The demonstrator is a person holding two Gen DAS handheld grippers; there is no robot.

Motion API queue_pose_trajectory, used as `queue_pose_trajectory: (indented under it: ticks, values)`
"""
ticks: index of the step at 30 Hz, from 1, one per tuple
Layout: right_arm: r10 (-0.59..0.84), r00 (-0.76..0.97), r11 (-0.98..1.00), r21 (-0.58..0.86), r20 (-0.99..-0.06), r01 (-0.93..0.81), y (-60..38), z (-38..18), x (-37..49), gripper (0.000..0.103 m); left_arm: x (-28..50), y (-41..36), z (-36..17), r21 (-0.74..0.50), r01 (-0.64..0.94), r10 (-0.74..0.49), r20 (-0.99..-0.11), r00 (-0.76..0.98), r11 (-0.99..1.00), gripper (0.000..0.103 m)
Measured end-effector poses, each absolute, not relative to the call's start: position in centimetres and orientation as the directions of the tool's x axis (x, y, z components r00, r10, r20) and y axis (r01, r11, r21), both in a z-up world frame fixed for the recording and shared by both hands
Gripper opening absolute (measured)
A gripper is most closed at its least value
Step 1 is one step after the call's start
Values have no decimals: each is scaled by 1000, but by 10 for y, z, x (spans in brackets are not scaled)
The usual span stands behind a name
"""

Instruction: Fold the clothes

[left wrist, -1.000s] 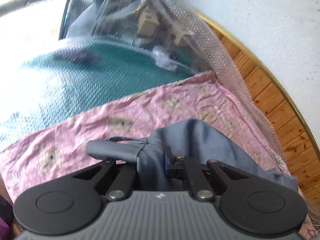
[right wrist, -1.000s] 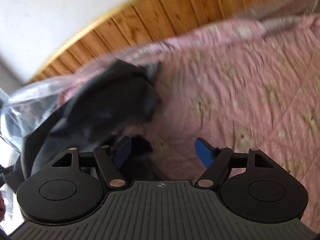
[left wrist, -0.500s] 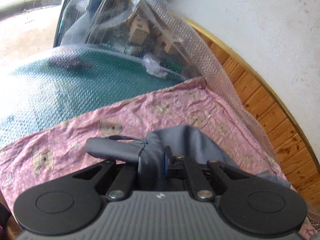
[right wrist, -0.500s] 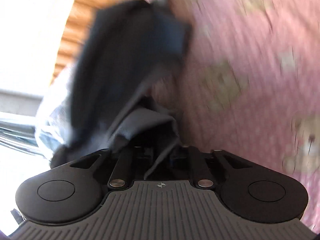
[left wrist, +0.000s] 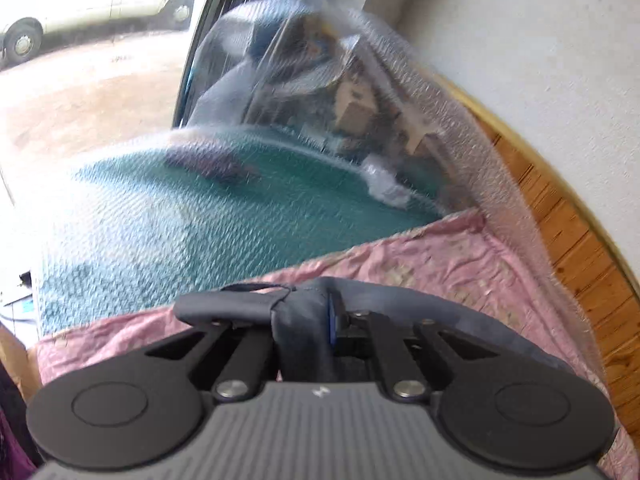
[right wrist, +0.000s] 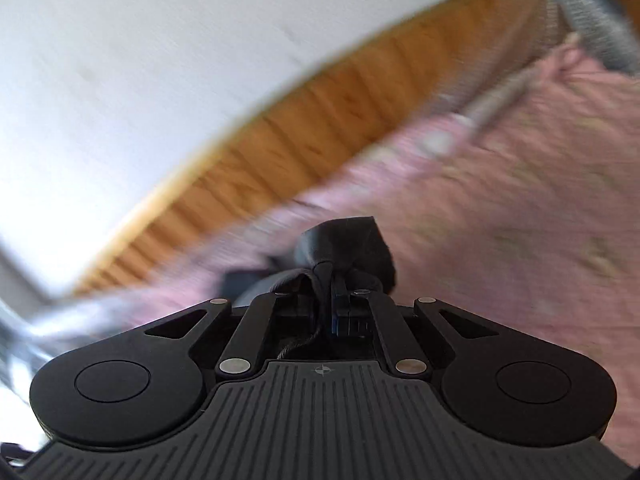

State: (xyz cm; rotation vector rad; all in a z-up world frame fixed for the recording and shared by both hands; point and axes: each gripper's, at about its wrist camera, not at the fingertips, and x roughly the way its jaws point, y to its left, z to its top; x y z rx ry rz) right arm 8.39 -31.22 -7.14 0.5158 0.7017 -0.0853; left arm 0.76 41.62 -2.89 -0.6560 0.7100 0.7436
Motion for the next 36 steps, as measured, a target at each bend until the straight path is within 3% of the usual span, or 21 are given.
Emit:
queue_pose_trajectory:
  ticks: [4,6,7,9,12,13,14,15,16,17,18,19,22,23,24,27,31,33,36]
  values:
    - [-69,570,843,258,-819,473,-347,-141,45,6,-6,405,-50,-252,-735,296,-797,527,630,6]
    - [-10,423,823,232,-906,518,-366,-173,37,20,-14,399,-55,-228,-708,283,-802,526,668,6]
    - [-3,399,800,236,-917,551,-376,-177,27,25,-20,398,-58,-232,-692,267,-803,533,683,6]
    - [-76,425,779,212,-902,591,-385,-155,9,47,-31,395,-61,-251,-672,242,-799,550,697,7]
    - [-194,493,808,147,-848,570,-378,-107,9,47,-41,391,-58,-263,-649,238,-781,578,713,7]
    - [-145,517,847,165,-844,506,-373,-96,18,46,-42,390,-56,-270,-643,234,-776,586,717,7]
    - [30,521,904,246,-853,350,-365,-91,38,45,-43,390,-55,-276,-636,228,-772,594,721,7]
    - [102,503,937,253,-858,241,-358,-86,55,33,-43,389,-53,-275,-632,231,-768,598,724,7]
    - [30,494,968,149,-869,203,-353,-80,66,33,-43,387,-51,-268,-632,236,-767,597,728,7]
    - [-43,487,986,43,-873,164,-348,-74,78,45,-43,386,-50,-261,-633,240,-769,593,729,7]
    - [-116,483,990,-64,-868,122,-343,-68,89,46,-45,384,-50,-253,-632,241,-772,588,733,7]
    - [-98,475,995,-74,-874,70,-344,-63,97,44,-48,382,-50,-244,-630,241,-776,582,738,7]
    - [333,378,943,315,-864,-112,-370,-54,107,45,-64,378,-50,-229,-613,215,-798,563,756,17]
    - [394,367,919,370,-842,-137,-379,-48,109,52,-72,377,-50,-222,-613,214,-803,556,758,24]
    - [393,386,919,369,-835,-138,-390,-40,110,53,-79,377,-48,-215,-616,215,-809,547,758,31]
    - [590,335,807,548,-735,-218,-424,-21,112,52,-97,376,-41,-190,-627,226,-823,522,756,47]
    - [649,415,754,611,-638,-239,-419,2,139,66,-95,381,-23,-125,-650,291,-820,493,749,55]
    - [665,417,734,645,-620,-212,-382,-18,182,83,-86,383,-14,-142,-659,298,-809,507,738,56]
    - [688,421,700,693,-591,-171,-327,-47,246,86,-55,379,-5,-239,-640,242,-786,569,730,65]
